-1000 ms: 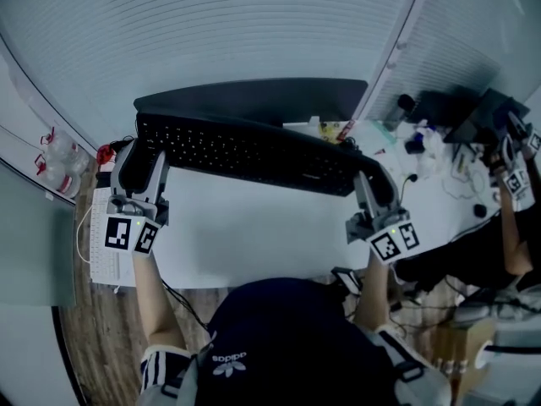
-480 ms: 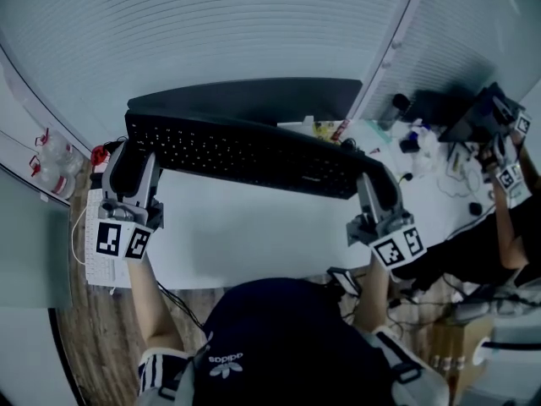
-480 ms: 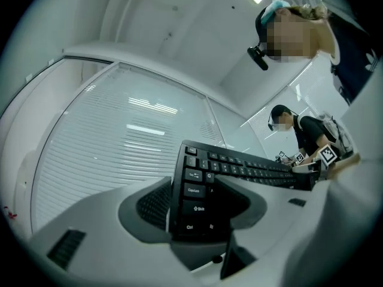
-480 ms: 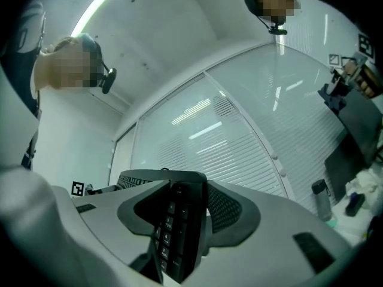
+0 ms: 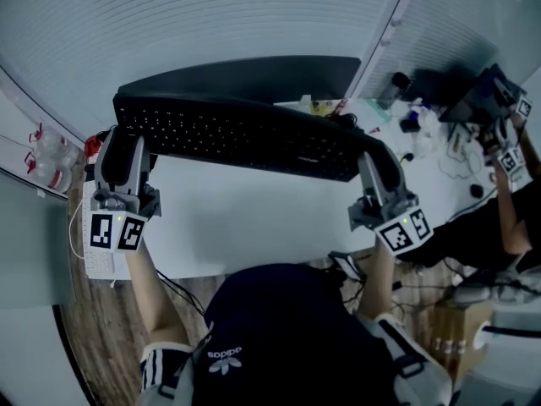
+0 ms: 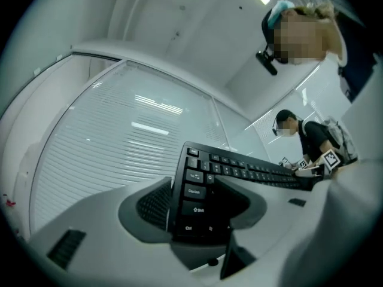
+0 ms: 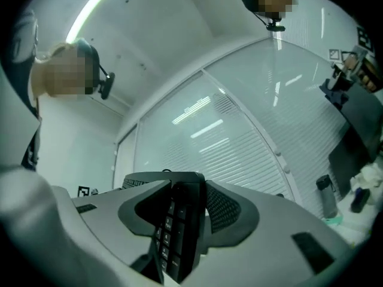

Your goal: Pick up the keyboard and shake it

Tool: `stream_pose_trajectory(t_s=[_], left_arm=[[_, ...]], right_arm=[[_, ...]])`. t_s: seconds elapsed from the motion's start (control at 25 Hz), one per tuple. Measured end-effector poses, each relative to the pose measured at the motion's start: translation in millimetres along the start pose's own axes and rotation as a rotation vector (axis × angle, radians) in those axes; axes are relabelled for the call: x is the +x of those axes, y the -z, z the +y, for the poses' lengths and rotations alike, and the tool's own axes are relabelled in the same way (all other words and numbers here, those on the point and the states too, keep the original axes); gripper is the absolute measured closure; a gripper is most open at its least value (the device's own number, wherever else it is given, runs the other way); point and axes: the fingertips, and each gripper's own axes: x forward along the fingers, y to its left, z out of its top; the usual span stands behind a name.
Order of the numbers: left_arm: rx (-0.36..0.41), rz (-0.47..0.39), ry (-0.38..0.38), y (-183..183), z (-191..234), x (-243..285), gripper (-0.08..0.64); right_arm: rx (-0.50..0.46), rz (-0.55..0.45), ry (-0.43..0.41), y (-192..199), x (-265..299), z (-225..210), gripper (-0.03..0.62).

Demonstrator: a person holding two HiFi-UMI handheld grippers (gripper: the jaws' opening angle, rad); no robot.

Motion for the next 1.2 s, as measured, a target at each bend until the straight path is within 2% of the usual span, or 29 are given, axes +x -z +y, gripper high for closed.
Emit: stream_pose_trajectory(t_s=[0.08, 0.24, 0.32, 0.4, 0.6, 0.84, 1.2], left_arm=[[-0.014, -0.019, 0.019, -1.4, 1.3, -1.5, 0.339], [-0.037, -0.019, -0.020, 1.0, 6.0, -0.9, 0.344], [-0.055, -0.016, -0.015, 1.1, 6.2, -2.1, 0.348], [-0.065, -0.011, -0.009, 4.1, 7.4, -0.1, 0.353], [-0.090, 0.001, 0.003, 6.2, 7.6, -4.6, 0.353], [-0.095, -0.003, 0.022, 2.5, 4.0, -4.7, 0.351], [-0.064, -0.004, 0.026, -2.2, 1.9, -3.8, 0.351]], right_arm=[[0.029, -0.025, -0.042, -1.3, -2.9, -2.6, 0.423], [0.018, -0.017, -0.002, -1.0, 9.3, -3.6, 0.420], [0.045, -0.018, -0.030, -1.4, 2.1, -0.6, 0.420], [0.064, -0.027, -0.012, 0.7, 10.1, -4.4, 0.420], [0.033, 0.001, 0.008, -2.7, 15.3, -3.1, 0.419], [0.055, 0.006, 0.023, 2.7, 11.9, -7.0, 0.419], [0.081, -0.003, 0.022, 7.5, 10.6, -10.7, 0.419]])
